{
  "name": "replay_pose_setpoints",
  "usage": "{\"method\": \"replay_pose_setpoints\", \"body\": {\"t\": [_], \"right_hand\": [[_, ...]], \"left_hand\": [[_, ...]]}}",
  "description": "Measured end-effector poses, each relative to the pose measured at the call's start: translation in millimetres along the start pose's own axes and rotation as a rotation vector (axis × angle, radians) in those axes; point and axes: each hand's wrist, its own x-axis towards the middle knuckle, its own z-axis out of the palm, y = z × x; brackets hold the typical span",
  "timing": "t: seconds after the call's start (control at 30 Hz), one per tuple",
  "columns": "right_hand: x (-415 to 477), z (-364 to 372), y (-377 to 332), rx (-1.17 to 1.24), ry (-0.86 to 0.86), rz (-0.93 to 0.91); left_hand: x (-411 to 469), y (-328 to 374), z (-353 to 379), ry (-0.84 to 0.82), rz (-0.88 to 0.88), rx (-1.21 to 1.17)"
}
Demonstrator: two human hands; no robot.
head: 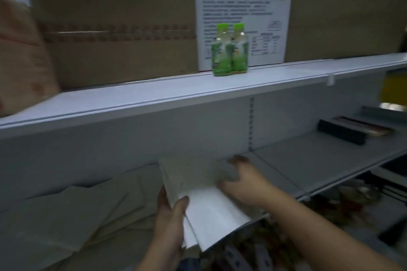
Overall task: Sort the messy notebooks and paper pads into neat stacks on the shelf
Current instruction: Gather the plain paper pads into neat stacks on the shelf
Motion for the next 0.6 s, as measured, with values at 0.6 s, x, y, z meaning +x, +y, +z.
{"method": "replay_pose_setpoints", "body": {"t": [0.6], "right_hand": [[-33,-99,237,0.674,0.152,0.468]], "left_hand": [[18,-113,241,-0.34,-0.311,0.191]]}}
